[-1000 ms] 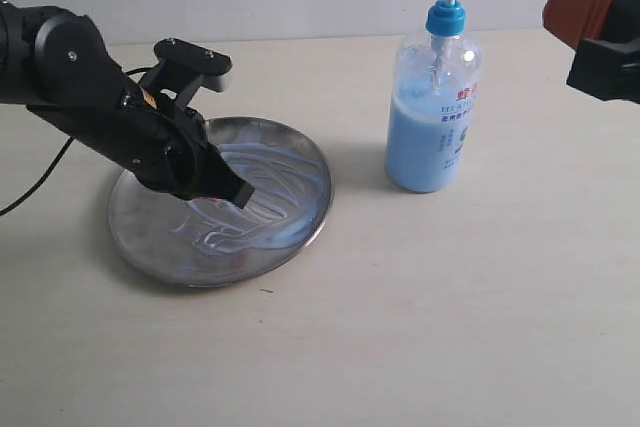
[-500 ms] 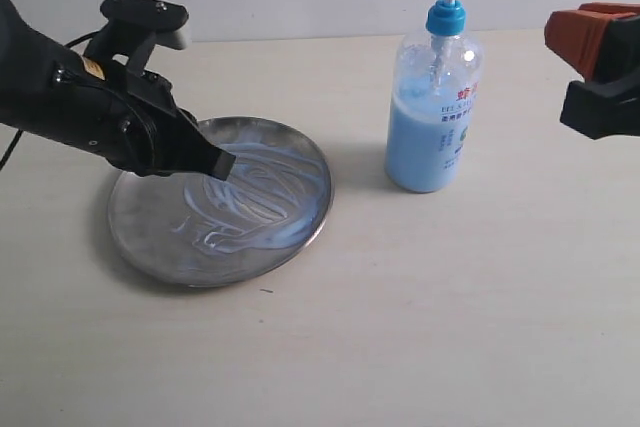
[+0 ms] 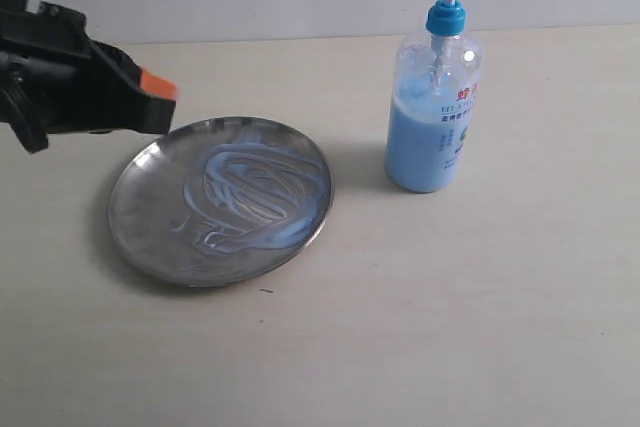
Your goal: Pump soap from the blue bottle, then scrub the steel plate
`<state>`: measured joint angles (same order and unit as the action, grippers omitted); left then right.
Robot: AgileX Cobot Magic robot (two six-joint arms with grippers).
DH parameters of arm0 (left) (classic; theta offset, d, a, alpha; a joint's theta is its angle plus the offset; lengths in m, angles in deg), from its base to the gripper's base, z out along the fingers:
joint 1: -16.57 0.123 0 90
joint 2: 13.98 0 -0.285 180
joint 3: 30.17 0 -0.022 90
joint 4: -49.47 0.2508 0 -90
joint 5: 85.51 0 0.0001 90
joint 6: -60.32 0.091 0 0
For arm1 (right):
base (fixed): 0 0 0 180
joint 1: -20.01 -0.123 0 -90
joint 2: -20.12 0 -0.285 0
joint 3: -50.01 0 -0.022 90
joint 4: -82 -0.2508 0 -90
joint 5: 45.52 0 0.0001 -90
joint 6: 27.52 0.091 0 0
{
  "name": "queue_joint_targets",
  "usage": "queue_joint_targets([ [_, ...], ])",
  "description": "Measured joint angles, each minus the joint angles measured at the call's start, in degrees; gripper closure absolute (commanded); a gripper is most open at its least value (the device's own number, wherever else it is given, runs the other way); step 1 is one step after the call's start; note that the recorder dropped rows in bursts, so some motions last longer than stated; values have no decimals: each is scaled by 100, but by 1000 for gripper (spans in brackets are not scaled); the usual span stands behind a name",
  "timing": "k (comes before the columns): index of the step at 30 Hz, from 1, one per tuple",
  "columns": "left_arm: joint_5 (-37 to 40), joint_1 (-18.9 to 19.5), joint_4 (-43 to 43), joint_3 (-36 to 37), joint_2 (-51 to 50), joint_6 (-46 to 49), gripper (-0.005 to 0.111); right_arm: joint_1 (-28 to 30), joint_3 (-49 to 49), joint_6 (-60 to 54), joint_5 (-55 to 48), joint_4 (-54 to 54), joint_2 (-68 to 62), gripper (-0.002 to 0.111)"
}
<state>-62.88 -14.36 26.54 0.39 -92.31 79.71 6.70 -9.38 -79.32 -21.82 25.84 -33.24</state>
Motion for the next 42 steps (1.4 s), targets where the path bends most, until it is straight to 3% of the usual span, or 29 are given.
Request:
queue_joint_targets([
  [4,-247,131,-75,205,599,0,107,0,0,-146,105,-102,236,84],
  [9,-469,558,-146,778,1390,0,107,8,176,-590,120,-590,715,84],
  [11,-494,804,-215,1101,1899,0,107,8,341,-1183,-17,-1156,1003,84],
  [18,-622,917,-290,1645,3516,-89,107,8,368,-2626,-163,-2095,1877,84],
  [23,-633,917,17,2080,4468,-430,107,8,368,-4906,-153,-3991,2582,84],
  [27,-646,917,357,2156,4726,-582,107,8,344,-5351,-234,-4343,2822,84],
  [42,-658,917,461,2170,4778,-625,107,8,344,-5401,-247,-4386,2871,84],
])
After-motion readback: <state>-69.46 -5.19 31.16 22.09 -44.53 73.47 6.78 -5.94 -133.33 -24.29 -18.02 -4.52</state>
